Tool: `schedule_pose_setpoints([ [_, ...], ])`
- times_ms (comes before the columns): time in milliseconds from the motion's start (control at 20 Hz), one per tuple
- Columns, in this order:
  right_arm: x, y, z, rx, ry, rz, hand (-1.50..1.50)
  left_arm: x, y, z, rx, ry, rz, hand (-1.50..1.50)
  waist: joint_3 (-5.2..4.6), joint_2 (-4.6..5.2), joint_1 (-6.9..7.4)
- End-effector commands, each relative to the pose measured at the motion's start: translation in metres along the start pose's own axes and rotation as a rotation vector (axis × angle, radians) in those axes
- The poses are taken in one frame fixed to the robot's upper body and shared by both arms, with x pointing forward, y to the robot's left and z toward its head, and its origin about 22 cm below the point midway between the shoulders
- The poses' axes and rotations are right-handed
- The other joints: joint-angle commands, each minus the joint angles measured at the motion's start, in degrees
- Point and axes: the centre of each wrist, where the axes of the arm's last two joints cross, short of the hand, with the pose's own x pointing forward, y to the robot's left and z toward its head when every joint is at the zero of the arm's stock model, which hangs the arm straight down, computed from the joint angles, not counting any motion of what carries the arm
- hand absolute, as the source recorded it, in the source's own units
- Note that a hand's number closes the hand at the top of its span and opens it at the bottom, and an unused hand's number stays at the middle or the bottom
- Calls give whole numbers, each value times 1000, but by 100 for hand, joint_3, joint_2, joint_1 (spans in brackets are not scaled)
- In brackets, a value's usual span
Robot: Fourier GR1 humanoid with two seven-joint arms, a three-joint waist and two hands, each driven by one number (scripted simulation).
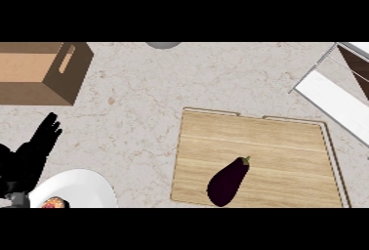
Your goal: Pick the sweet potato from the tray and place it in the tiered shelf
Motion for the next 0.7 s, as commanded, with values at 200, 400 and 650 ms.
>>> schedule_pose_setpoints([
  [200,-20,22,-20,7,-33,-10,-150,0,16,-3,18,1,2,0,-1,-1,-9],
  [400,-15,5,-18,-8,-53,-133,-150,-3,7,-10,18,-8,-10,0,-3,-3,-30],
  [650,-7,-13,-9,47,-10,-327,-150,3,5,-2,3,9,-12,0,-3,-30,-42],
])
